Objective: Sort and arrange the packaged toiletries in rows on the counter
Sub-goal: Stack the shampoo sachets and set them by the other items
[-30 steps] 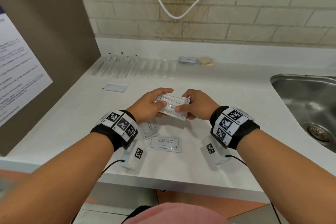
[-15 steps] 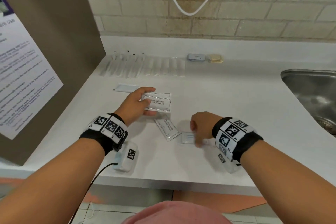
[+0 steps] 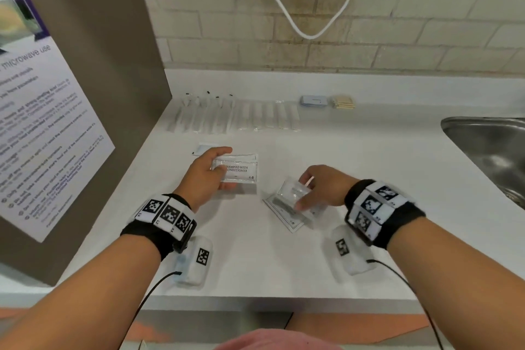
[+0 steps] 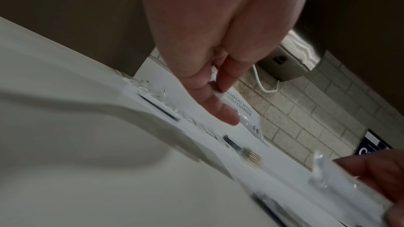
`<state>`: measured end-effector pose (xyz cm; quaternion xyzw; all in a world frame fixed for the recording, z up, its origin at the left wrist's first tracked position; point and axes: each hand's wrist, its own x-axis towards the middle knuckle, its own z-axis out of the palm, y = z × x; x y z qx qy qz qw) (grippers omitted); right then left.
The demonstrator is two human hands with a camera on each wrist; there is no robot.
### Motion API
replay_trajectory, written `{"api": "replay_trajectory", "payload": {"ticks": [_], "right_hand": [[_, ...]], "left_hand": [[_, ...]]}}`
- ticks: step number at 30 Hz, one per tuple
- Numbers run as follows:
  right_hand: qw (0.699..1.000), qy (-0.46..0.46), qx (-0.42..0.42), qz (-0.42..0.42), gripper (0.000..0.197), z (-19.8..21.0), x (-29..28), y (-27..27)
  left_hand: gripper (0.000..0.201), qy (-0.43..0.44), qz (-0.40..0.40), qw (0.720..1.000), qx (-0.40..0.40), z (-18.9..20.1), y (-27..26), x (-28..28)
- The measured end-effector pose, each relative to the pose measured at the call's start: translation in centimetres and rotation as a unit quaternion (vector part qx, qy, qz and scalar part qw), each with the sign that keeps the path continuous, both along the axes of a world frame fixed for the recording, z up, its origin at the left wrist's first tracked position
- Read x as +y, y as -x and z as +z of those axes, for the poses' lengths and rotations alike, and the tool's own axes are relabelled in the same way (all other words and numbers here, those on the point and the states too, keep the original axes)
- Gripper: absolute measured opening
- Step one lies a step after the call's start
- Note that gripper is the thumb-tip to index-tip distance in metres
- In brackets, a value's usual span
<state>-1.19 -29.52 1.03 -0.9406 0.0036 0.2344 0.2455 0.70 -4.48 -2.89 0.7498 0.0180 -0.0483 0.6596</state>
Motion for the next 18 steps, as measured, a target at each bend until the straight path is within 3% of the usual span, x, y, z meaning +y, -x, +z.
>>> {"api": "replay_trajectory", "payload": {"ticks": [2,4,8,10,14,18], "right_hand": [[0.996,0.074,0.02,0.034,0.061,-1.5,2.4,0.0],[0.99,0.126,0.026,0.057,0.044,-2.6,3.8,-0.1],[0.976,0.18,0.025,0.117,0.034,-2.3,5.1,-1.2],[0.983,0.119,0.002,0.139,0.03,-2.0,5.9,-2.1],[0.982,-0.078,-0.062,0.16,0.044,-0.4,9.1,-3.9],[0.977,-0.11,-0.119,0.141,0.046,-0.3,12.3,-5.7]], "left_hand": [[0.041,0.002,0.004,1.0,-0.007,0.2,-0.2,1.0],[0.04,0.004,0.015,1.0,-0.012,0.5,-0.4,2.2],[0.04,0.002,0.053,0.998,-0.013,0.9,-1.0,4.4],[0.04,0.002,0.069,0.998,-0.009,0.8,-1.2,5.3],[0.041,0.013,0.059,0.998,0.023,0.5,-0.9,6.0],[0.025,0.044,0.029,0.997,0.051,0.3,-0.7,5.3]]}}
